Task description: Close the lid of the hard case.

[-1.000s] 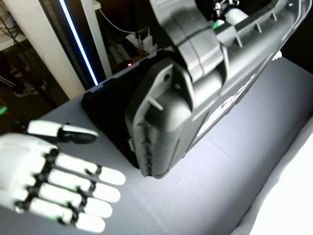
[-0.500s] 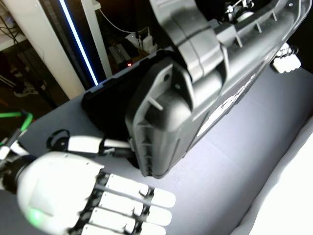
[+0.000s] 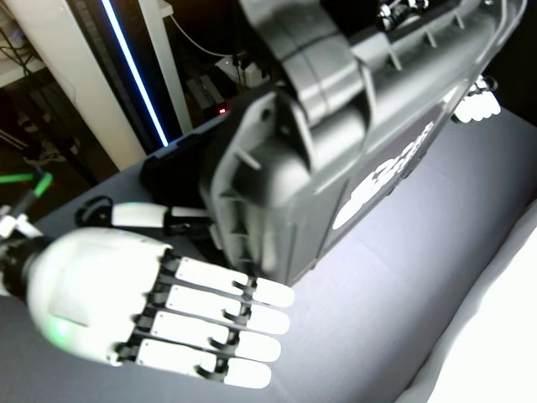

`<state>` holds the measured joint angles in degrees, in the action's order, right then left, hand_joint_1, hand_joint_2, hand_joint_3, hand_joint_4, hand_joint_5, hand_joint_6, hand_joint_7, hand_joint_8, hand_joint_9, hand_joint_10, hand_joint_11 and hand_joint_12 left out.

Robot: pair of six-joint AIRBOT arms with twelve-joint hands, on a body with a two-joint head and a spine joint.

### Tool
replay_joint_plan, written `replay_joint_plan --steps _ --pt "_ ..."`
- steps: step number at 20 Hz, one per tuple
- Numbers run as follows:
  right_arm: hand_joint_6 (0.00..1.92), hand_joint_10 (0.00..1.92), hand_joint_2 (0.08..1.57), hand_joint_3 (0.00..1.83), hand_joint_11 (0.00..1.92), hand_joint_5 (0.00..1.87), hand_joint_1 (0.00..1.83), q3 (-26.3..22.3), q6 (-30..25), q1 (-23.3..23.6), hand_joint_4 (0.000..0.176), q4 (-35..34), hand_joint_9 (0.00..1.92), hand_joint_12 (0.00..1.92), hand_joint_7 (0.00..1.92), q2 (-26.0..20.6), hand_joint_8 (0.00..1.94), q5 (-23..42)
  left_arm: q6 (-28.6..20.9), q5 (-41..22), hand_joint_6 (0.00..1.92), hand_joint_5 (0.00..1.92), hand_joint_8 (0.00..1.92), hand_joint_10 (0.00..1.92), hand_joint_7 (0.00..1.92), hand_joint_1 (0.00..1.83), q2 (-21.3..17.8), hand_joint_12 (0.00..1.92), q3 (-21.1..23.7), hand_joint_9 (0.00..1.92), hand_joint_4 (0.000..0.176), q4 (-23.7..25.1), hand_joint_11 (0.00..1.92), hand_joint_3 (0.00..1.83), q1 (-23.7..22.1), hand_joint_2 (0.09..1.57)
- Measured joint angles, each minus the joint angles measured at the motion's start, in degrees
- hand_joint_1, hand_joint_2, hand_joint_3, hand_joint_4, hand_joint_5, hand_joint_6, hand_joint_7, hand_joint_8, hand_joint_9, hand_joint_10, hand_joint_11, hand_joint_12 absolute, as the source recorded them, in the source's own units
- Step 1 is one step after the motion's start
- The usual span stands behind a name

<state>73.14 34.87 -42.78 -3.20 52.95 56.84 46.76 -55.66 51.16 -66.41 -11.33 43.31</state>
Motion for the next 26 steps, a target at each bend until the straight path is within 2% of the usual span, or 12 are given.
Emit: replay_joint_plan --steps 4,8,11,12,13,15,16,17,19,22,26 --pt "0.01 0.00 1.17 0.00 0.09 0.17 0.07 -2.0 -0.1 -3.1 0.000 -0.5 0.10 0.04 0.12 -0.7 0.00 3.3 0.0 -4.5 0.01 0.10 0.02 0.02 0.12 0.00 -1.9 0.06 2.7 0.11 0.000 -0.2 0.11 0.01 2.8 1.20" --pt "0.00 0.00 1.17 0.00 0.07 0.16 0.07 -2.4 -0.1 -4.7 0.004 -0.8 0.08 0.03 0.11 -0.8 0.00 4.4 0.0 -6.8 0.00 0.11 0.00 0.00 0.13 0.00 -2.8 0.05 3.8 0.11 0.000 0.0 0.08 0.01 4.5 1.20" --pt "0.00 0.00 1.19 0.00 0.08 0.15 0.09 -2.5 -0.1 -4.7 0.000 -0.8 0.09 0.03 0.11 -0.8 0.00 4.5 0.0 -7.1 0.01 0.12 0.00 0.00 0.11 0.00 -2.8 0.04 3.8 0.10 0.000 -0.2 0.05 0.01 4.7 1.21" --pt "0.00 0.00 1.18 0.00 0.08 0.15 0.08 -2.5 -0.1 -4.7 0.014 -0.8 0.09 0.03 0.11 -0.8 0.00 4.5 0.0 -7.1 0.00 0.12 0.01 0.00 0.13 0.00 -2.8 0.05 3.8 0.11 0.000 -0.2 0.06 0.00 4.7 1.20" --pt "0.00 0.00 1.18 0.00 0.07 0.15 0.08 -2.5 -0.1 -4.7 0.014 -0.8 0.09 0.03 0.11 -0.8 0.00 4.6 0.0 -7.2 0.00 0.12 0.01 0.01 0.14 0.00 -2.8 0.05 3.9 0.11 0.000 -0.2 0.07 0.00 4.7 1.20" --pt "0.00 0.00 1.18 0.00 0.08 0.15 0.09 -2.7 -0.1 -5.4 0.000 -1.1 0.09 0.03 0.12 -0.8 0.00 5.1 -0.4 -7.9 0.00 0.12 0.00 0.00 0.14 0.00 -2.8 0.06 4.1 0.12 0.000 -0.1 0.06 0.01 5.2 1.27" --pt "0.00 0.01 1.18 0.00 0.09 0.16 0.09 -3.1 -0.2 -6.0 0.000 -1.3 0.10 0.04 0.13 -0.8 0.01 5.6 -0.6 -8.5 0.00 0.13 0.01 0.00 0.14 0.00 -3.4 0.06 5.0 0.12 0.000 -0.2 0.06 0.01 6.2 1.29" --pt "0.00 0.01 1.19 0.00 0.10 0.16 0.10 -3.4 -0.2 -6.5 0.000 -1.3 0.11 0.04 0.13 -0.9 0.01 6.2 -0.6 -9.1 0.01 0.14 0.01 0.01 0.16 0.00 -3.9 0.07 5.7 0.15 0.000 0.0 0.09 0.01 7.0 1.29" --pt "0.00 0.00 1.21 0.01 0.08 0.16 0.10 -4.8 -0.2 -8.3 0.000 -1.2 0.11 0.03 0.14 -1.6 0.01 7.6 -0.6 -11.3 0.00 0.14 0.00 0.00 0.16 0.00 -5.6 0.32 7.8 0.15 0.000 0.2 0.01 0.00 9.7 1.26" --pt "0.00 0.01 1.24 0.01 0.10 0.16 0.13 -6.6 -0.2 -10.5 0.000 -0.9 0.12 0.04 0.16 -2.4 0.01 9.8 -0.7 -14.8 0.00 0.13 0.00 0.00 0.17 0.00 -7.4 0.28 10.3 0.16 0.000 1.1 0.00 0.00 13.9 1.25" --pt "0.01 0.00 1.25 0.01 0.07 0.17 0.10 -7.2 0.2 -11.8 0.000 -0.2 0.12 0.03 0.17 -2.7 0.01 11.2 -0.8 -18.1 0.00 0.11 0.00 0.00 0.16 0.00 -7.9 0.18 11.3 0.16 0.000 2.2 0.00 0.00 15.5 1.25"
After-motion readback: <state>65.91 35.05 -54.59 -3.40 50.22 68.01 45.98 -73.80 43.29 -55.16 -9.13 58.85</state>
